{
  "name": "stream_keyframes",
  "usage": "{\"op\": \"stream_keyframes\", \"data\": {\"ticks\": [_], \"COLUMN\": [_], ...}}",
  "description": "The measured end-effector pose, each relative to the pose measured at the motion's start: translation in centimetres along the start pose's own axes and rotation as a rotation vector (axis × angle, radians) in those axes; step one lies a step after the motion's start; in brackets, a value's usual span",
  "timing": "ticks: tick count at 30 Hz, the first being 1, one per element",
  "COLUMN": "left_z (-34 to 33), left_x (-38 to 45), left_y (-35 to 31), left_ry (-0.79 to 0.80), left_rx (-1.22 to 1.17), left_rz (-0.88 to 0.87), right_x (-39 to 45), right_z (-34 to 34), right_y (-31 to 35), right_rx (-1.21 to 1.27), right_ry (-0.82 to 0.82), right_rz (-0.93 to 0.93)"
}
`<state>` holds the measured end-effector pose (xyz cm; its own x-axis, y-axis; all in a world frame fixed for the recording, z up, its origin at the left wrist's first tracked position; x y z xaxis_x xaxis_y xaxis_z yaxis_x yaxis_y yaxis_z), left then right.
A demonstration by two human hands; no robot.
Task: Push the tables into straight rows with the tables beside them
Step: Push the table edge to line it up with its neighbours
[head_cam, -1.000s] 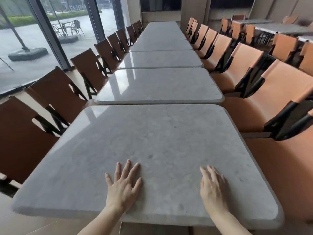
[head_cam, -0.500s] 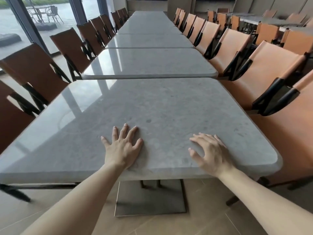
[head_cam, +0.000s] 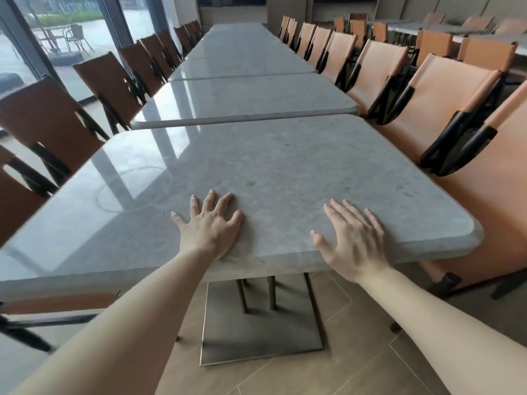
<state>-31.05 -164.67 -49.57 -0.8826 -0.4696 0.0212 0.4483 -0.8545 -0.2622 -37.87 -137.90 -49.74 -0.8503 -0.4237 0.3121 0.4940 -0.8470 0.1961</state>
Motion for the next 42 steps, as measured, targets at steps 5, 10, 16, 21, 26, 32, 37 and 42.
{"op": "stream_keyframes", "data": {"ticks": [5, 10, 16, 21, 26, 32, 37, 42], "left_z": [-0.10, -0.31, -0.59, -0.65, -0.58, -0.47, -0.45, -0.31], "left_x": [0.02, 0.26, 0.69, 0.64, 0.61, 0.53, 0.47, 0.34], "left_y": [-0.16, -0.02, 0.28, 0.57, 0.52, 0.41, 0.32, 0.25], "left_ry": [-0.003, 0.001, 0.014, 0.006, 0.002, 0.002, 0.002, 0.004], "left_rx": [0.013, 0.018, 0.048, 0.052, 0.060, 0.049, 0.051, 0.050], "left_rz": [-0.010, -0.011, 0.007, 0.011, 0.006, 0.006, 0.011, 0.010], "right_x": [0.09, -0.02, 0.12, 0.03, -0.03, 0.05, 0.11, 0.27], "right_z": [0.31, 0.60, 0.65, 0.57, 0.74, 0.67, 0.55, 0.43], "right_y": [0.01, 0.21, 0.28, 0.52, 0.60, 0.60, 0.52, 0.46], "right_rx": [0.002, 0.019, 0.005, 0.006, -0.004, -0.016, -0.024, -0.044], "right_ry": [0.023, 0.080, 0.077, 0.084, 0.098, 0.109, 0.109, 0.111], "right_rz": [-0.014, -0.010, -0.031, -0.036, -0.026, -0.016, -0.012, -0.001]}}
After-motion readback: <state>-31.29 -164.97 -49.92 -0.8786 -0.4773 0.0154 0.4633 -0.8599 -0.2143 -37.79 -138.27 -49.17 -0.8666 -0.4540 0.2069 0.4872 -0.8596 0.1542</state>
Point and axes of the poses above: each hand's wrist, its own x-axis towards the middle knuckle, its own z-axis out of the back of the hand, y = z × x, the point moved 6 cm from there along x, towards the middle knuckle, and after that the axes turned 2 degrees about -y, right-handed, at the moved point
